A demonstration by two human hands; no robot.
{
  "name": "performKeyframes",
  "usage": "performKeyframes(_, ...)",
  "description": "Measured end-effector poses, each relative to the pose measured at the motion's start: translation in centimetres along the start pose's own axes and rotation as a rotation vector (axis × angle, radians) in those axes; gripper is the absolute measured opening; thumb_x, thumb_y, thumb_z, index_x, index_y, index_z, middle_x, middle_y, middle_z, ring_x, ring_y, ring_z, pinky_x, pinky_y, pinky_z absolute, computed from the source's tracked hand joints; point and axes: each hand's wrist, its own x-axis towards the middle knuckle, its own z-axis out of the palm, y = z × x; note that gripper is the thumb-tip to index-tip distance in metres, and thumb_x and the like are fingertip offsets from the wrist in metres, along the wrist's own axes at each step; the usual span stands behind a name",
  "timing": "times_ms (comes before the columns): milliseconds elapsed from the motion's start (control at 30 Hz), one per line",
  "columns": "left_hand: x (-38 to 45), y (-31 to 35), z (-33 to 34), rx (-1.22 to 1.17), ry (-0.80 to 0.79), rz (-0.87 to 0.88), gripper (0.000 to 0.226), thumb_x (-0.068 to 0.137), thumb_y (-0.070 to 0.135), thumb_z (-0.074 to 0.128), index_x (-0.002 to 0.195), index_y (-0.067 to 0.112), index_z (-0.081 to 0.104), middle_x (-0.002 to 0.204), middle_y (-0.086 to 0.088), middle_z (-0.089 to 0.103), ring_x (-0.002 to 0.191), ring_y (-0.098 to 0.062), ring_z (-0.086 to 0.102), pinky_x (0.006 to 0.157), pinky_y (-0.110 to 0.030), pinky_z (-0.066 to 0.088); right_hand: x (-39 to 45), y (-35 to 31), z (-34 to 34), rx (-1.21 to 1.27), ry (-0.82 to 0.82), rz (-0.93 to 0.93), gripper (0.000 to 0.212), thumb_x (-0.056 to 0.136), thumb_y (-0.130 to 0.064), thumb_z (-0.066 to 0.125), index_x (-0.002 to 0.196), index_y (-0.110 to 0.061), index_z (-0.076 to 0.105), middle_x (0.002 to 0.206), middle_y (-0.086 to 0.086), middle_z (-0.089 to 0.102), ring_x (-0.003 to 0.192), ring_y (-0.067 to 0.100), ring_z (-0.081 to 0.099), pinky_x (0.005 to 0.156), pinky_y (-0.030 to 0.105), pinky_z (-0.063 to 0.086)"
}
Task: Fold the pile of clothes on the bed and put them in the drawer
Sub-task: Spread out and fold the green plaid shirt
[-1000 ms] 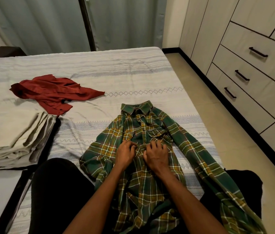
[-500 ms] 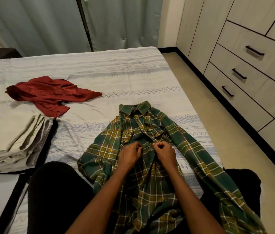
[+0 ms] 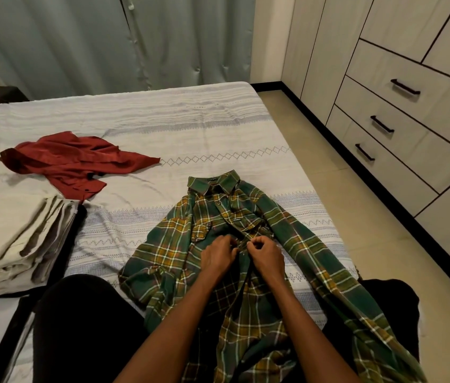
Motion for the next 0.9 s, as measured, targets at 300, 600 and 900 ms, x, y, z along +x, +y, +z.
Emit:
performKeyframes(300,-0.2,-0.9,-1.5,-0.754,-0.091,-0.216,0.012,0.093,0.019,0.068,0.094,0.009,0.074,0.077,-0.001,0.071,0.062,-0.009,0.064,0.053,-0.024,0.048,-0.4,-1.4,0.7,-0.054,0.039,-0.19,0.014,0.092,-0.035,0.067,0.101,-0.023,0.069,0.096,-0.006,0.069,0.081,0.011,0.061,0.06,0.024,0.041)
performKeyframes(600,-1.4,-1.4,-2.6,-1.042,-0.167,-0.364,0.013,0.096,0.02,0.065,0.1,0.011,0.073,0.081,-0.006,0.072,0.052,-0.014,0.059,0.041,-0.025,0.046,-0.8,-1.6,2.0,-0.107,0.065,-0.412,0.012,0.093,-0.033,0.067,0.101,-0.025,0.07,0.102,-0.008,0.069,0.084,0.015,0.066,0.067,0.031,0.049)
performKeyframes(900,-1.2,-1.6,-2.2,-1.237,-0.27,-0.544,0.018,0.096,0.021,0.064,0.107,0.01,0.073,0.079,0.0,0.068,0.05,-0.008,0.048,0.044,-0.02,0.038,-0.7,-0.4,1.7,0.016,-0.031,-0.488,0.015,0.098,-0.025,0.06,0.103,-0.022,0.074,0.1,-0.005,0.07,0.089,0.014,0.065,0.076,0.036,0.055)
